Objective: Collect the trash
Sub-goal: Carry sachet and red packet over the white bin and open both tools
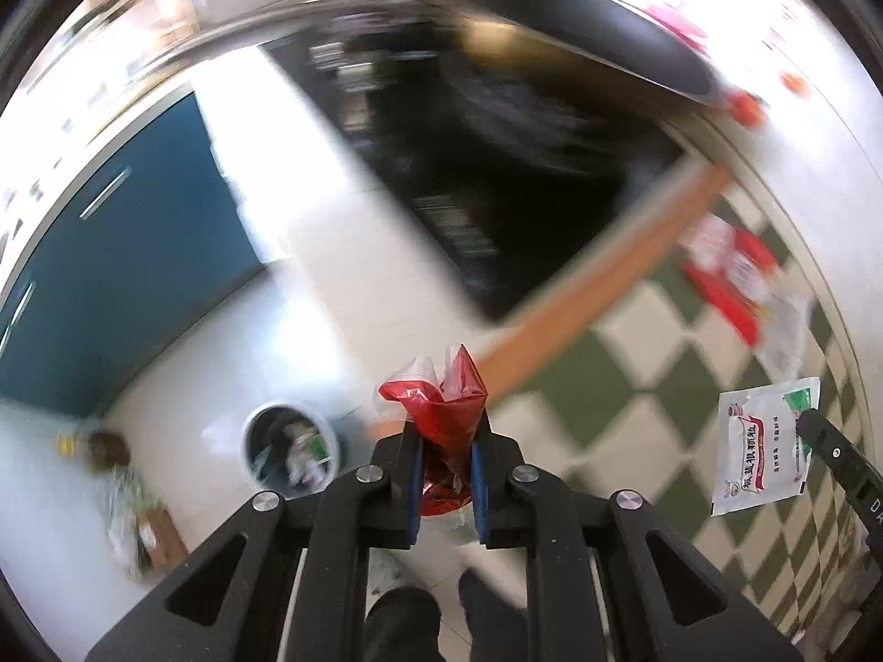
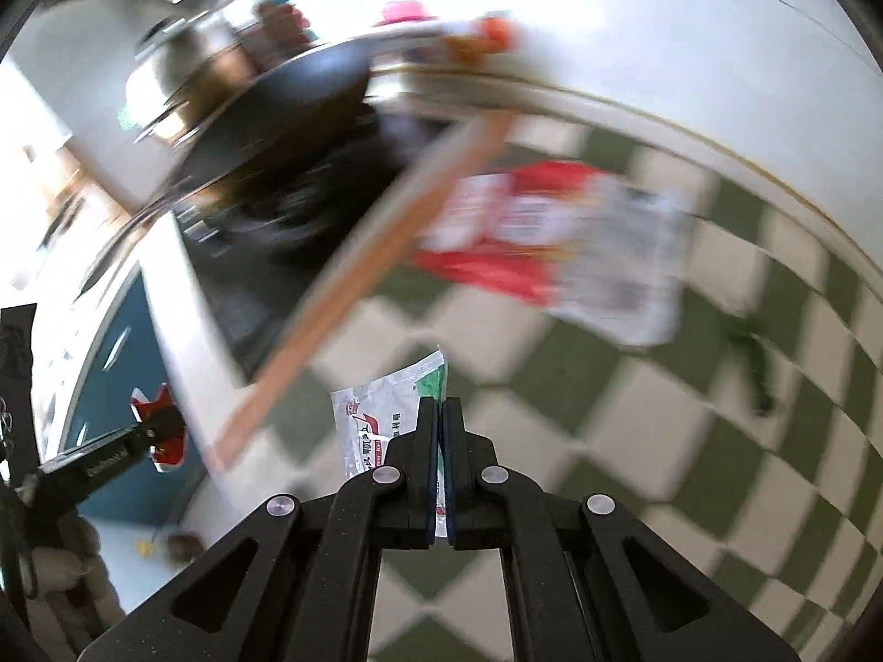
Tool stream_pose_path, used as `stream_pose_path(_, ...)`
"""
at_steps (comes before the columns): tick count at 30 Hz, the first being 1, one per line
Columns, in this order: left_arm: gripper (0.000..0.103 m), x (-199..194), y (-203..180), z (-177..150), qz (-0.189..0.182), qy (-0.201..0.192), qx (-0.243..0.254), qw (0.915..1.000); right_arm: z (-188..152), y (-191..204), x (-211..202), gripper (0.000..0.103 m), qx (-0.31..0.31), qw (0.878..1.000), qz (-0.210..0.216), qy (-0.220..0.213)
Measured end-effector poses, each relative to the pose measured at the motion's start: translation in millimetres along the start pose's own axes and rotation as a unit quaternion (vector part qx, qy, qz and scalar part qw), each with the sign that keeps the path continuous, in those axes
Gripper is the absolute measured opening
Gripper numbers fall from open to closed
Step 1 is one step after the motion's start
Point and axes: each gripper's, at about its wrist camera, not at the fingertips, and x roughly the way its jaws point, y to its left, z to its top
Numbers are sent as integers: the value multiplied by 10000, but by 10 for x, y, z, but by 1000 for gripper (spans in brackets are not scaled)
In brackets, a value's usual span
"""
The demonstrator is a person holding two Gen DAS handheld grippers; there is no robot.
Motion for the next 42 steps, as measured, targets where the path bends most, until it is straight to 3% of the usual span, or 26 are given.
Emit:
stream_pose_path(4, 11, 26, 947, -353, 258, 94, -756, 9968, -211, 1061, 479, 2, -756, 9951, 499, 397)
stream_pose_path(7, 11, 307, 1642, -595, 428, 391, -1281, 9901, -514, 1799, 987, 1, -1159, 9878, 768, 709)
stream_pose_path(11, 11, 947, 2538, -958, 554, 858, -1854, 9773, -1048, 2604, 1894, 1, -1602, 9784, 797, 1034)
stream_pose_path(14, 11, 1643, 3013, -1186, 510, 1151, -2137, 9687, -1450, 2920, 2653, 1, -1771, 9739, 623, 1274)
stream_pose_path(20, 11, 3317, 3632, -1667, 75, 1666, -2551, 9524, -2257, 2979, 4400, 1, -1620, 9674, 298, 1926)
stream_pose_path(26, 11, 4474, 3854, -1978, -102, 2002, -2633, 9437, -2854, 2886, 5701, 1, -1599, 9593, 204, 2318)
stream_pose_path(32, 11, 5019, 3840, -2128, -212, 2244, -2482, 9421, -3116, 2953, 6370, 1, -1929, 9516, 49, 2393)
stream_pose_path(37, 18, 5001, 3825, -2121, -84, 2091, -2403, 9479, -3220, 2975, 6561, 3, -2174, 9402, -131, 2617)
stream_pose_path(39, 30, 4989, 3864, -2133, 98, 2167, -2411, 9459, -3247, 2982, 6573, 9, -2214, 9375, -72, 2684)
stream_pose_path(40, 34, 4948, 3889, -2138, 133, 2126, -2432, 9463, -3270, 2980, 6550, 24, -2302, 9350, -116, 2694)
stream_pose_path(41, 44, 4913, 3908, -2138, 165, 2089, -2449, 9466, -3285, 2979, 6537, 46, -2347, 9343, -132, 2679)
stream_pose_path(42, 60, 4867, 3927, -2137, 211, 2054, -2464, 9469, -3287, 2982, 6500, 56, -2377, 9341, -124, 2660)
